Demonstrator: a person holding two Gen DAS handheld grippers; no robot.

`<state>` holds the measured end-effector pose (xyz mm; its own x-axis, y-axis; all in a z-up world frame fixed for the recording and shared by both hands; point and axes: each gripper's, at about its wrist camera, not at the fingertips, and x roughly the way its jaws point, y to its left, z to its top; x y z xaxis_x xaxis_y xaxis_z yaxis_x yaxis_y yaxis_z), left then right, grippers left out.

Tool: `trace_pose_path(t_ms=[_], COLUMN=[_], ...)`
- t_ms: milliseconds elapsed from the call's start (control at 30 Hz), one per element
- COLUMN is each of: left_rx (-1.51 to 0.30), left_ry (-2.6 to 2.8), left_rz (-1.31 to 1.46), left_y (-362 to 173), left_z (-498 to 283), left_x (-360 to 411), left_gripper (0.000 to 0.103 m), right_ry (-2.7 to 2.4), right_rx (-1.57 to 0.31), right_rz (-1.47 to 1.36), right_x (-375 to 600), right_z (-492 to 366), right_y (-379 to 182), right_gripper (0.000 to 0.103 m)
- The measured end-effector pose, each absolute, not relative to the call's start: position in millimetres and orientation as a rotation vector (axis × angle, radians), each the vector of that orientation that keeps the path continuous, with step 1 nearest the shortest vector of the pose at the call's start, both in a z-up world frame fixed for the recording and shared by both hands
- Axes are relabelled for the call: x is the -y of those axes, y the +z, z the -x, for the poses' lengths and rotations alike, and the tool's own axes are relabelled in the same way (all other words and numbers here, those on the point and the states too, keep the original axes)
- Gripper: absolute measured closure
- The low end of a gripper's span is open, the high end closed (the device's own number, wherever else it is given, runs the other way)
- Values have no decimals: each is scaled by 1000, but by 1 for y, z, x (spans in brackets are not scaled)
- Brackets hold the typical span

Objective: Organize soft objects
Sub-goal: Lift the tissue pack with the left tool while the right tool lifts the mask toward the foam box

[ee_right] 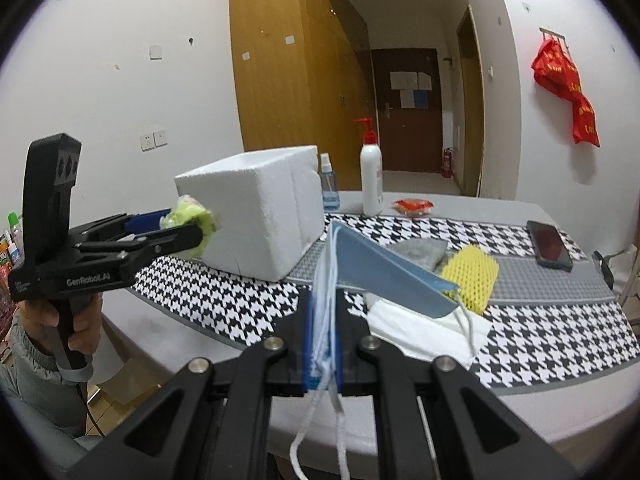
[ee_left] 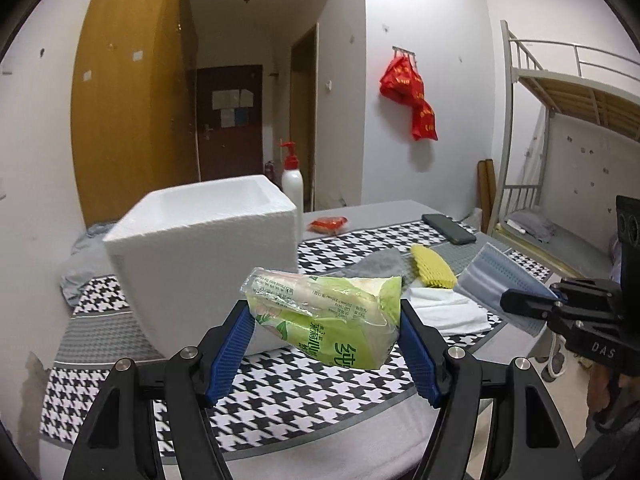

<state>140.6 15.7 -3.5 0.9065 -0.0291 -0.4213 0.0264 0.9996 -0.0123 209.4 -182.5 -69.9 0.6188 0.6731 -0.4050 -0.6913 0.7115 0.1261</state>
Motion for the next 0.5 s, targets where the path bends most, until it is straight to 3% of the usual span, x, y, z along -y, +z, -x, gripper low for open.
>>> trace_pose_path(t_ms=[500], left_rx=[-375], left_ry=[102], left_rz=[-21], left_y=[23], left_z=[-112], left_x=[-41], left_gripper=[31], right_ry=[816], right_rx=[-410], right_rz=[48], right_x=[154], right_z=[-201], right_y=[-34], right_gripper=[92])
